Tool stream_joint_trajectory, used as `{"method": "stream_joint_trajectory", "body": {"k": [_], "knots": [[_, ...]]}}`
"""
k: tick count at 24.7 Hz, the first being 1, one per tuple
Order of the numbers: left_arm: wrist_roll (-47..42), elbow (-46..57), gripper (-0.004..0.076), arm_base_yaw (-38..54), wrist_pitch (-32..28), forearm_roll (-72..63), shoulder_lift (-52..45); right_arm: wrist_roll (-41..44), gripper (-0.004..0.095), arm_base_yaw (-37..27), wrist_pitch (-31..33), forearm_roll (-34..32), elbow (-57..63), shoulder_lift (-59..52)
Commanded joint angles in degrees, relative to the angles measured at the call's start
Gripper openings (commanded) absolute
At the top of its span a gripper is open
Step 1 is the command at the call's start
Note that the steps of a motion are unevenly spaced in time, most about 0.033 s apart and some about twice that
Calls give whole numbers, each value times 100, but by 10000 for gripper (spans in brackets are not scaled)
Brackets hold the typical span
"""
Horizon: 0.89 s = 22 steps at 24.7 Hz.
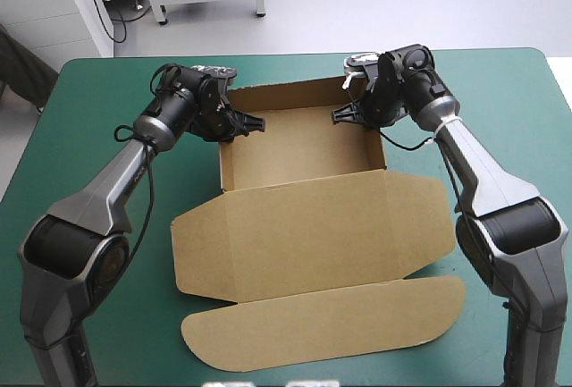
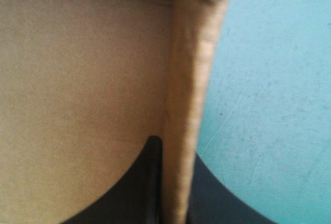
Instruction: Fold the box
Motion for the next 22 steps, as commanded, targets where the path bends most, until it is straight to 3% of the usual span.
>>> {"method": "stream_joint_trajectory", "body": {"k": [1,8,17,22], "knots": [[229,-331,-8,-237,-670,-591,86,-487,-14,-182,-299,1141,-161,-7],[273,-331,-8,-237,-609,-800,816,-600,-14,-308,-371,1072,-180,616],[273,-439,-8,-413,-747,-786,936,-399,-12,-26,-309,903,-289,736],[263,-439,-8,-610,-702,-122,945,-191,-9,239,-222,-24,-442,736]]}}
